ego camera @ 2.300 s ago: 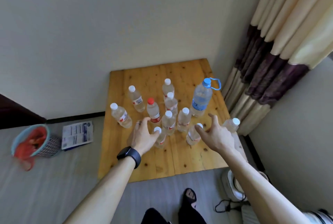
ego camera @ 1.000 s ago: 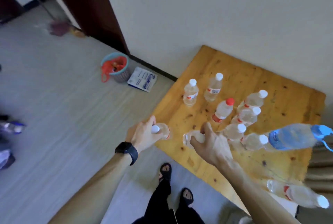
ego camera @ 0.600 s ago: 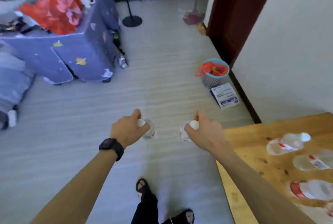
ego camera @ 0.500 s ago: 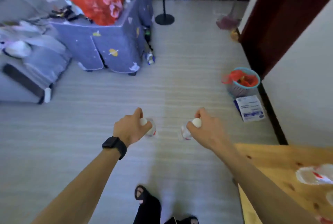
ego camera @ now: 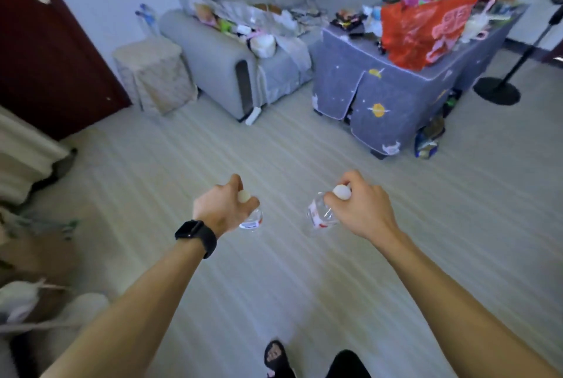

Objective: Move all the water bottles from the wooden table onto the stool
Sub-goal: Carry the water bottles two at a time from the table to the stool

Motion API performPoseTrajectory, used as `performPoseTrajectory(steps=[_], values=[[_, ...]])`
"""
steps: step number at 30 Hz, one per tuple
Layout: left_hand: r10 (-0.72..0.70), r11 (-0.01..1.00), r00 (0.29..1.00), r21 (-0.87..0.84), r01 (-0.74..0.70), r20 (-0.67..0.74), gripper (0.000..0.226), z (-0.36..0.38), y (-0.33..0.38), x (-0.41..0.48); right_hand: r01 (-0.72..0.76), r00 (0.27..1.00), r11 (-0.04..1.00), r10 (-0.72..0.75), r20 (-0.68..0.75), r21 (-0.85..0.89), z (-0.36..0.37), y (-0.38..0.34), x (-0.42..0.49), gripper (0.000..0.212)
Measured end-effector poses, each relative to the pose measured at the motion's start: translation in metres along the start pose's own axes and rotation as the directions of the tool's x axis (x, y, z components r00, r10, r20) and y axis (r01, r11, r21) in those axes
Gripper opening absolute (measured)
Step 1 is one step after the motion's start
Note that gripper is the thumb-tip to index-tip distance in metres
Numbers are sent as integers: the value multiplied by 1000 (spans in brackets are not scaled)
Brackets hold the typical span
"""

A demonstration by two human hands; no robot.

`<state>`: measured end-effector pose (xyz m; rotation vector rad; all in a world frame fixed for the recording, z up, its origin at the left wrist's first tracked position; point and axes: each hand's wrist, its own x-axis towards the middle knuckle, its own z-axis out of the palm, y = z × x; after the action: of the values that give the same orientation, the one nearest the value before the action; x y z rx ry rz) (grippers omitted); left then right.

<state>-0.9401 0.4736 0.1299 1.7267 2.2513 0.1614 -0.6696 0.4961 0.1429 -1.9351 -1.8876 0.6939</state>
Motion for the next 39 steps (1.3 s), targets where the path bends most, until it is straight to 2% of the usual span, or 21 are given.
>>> performPoseTrajectory(steps=[6,11,15,19,25,39], values=[[-169,986,983,-27,167,-74,35,-30,-36,69,155,986,988,-152,69,-29,27,-64,119,33],[-295,953,948,-108,282,-123,30,-47,-47,139,311,942,950,-304,143,-28,43,-110,217,32],[-416,901,898,-200,385,-147,29,-64,-50,187,371,911,929,-363,197,-3,50,-141,289,30],[-491,854,857,-279,438,-157,28,-84,-57,242,400,901,917,-393,183,1,52,-172,357,31],[-521,843,832,-272,465,-191,25,-112,-84,345,455,878,891,-451,161,14,78,-232,454,27],[-480,868,855,-251,429,-197,29,-208,-194,619,403,907,914,-406,117,44,159,-406,677,31]])
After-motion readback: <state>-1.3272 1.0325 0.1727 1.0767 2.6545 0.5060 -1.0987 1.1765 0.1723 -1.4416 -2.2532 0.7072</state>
